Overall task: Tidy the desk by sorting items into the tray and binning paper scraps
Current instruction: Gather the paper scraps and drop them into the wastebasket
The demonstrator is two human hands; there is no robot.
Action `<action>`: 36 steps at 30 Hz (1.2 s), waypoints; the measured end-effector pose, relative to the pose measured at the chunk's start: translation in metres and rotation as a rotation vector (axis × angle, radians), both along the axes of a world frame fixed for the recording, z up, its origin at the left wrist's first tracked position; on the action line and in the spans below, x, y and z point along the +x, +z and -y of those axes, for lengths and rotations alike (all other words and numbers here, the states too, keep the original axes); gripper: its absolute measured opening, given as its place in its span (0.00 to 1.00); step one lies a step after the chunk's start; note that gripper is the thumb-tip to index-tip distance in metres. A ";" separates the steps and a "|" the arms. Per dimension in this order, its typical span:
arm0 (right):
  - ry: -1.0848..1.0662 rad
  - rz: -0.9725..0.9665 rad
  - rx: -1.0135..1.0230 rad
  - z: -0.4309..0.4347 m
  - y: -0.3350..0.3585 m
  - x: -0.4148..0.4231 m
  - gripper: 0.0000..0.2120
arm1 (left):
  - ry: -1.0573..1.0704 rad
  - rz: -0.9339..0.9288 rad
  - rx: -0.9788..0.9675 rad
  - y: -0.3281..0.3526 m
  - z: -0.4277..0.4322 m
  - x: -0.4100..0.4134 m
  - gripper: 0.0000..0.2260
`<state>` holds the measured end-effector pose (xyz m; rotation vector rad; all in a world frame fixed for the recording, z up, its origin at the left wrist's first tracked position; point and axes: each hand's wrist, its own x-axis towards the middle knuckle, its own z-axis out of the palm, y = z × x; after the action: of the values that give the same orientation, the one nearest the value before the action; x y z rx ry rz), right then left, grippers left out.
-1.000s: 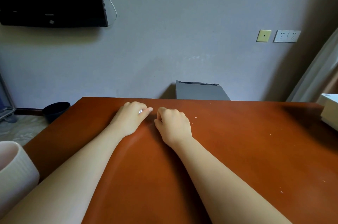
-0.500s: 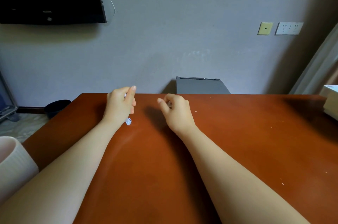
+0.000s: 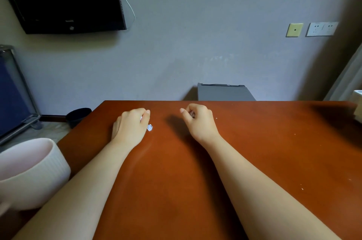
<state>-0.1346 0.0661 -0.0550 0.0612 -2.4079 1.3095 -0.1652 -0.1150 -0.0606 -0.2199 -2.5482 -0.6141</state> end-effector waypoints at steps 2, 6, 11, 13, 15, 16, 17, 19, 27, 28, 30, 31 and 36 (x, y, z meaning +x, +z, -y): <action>-0.006 0.008 0.015 -0.001 0.001 0.004 0.19 | 0.018 0.056 -0.083 0.001 0.003 0.009 0.15; -0.007 0.008 0.024 -0.003 0.002 0.008 0.19 | 0.034 0.116 -0.192 0.002 0.003 0.022 0.16; -0.007 0.021 0.038 -0.002 0.001 0.010 0.18 | 0.034 0.122 -0.175 0.002 0.002 0.021 0.12; -0.008 0.027 0.041 -0.003 0.002 0.011 0.17 | 0.043 0.135 -0.176 0.003 0.001 0.021 0.12; -0.005 0.035 0.036 -0.004 0.002 0.013 0.17 | 0.050 0.146 -0.188 0.004 -0.001 0.022 0.11; -0.007 0.041 0.037 -0.004 0.001 0.015 0.17 | 0.053 0.148 -0.195 0.005 -0.001 0.022 0.11; -0.010 0.041 0.039 -0.004 0.001 0.016 0.17 | 0.059 0.154 -0.197 0.005 -0.002 0.022 0.11; -0.017 0.032 0.041 -0.004 0.000 0.018 0.18 | 0.066 0.166 -0.207 0.006 -0.002 0.021 0.11; -0.014 0.038 0.040 -0.004 0.000 0.017 0.19 | 0.032 0.130 -0.059 0.003 0.002 0.012 0.13; -0.013 0.039 0.040 -0.004 0.000 0.016 0.19 | 0.007 0.099 0.049 0.004 0.003 0.011 0.16; -0.012 0.040 0.039 -0.004 0.000 0.015 0.18 | -0.022 0.045 0.174 0.005 0.004 0.009 0.21; -0.011 0.040 0.039 -0.004 0.000 0.015 0.18 | -0.028 0.030 0.172 0.005 0.005 0.007 0.21; 0.001 0.049 0.028 -0.004 0.000 0.014 0.16 | -0.024 0.056 0.058 0.004 0.008 0.002 0.12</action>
<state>-0.1211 0.0701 -0.0554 0.0384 -2.4681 1.2919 -0.1628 -0.1226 -0.0562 -0.2160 -2.5801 -0.7119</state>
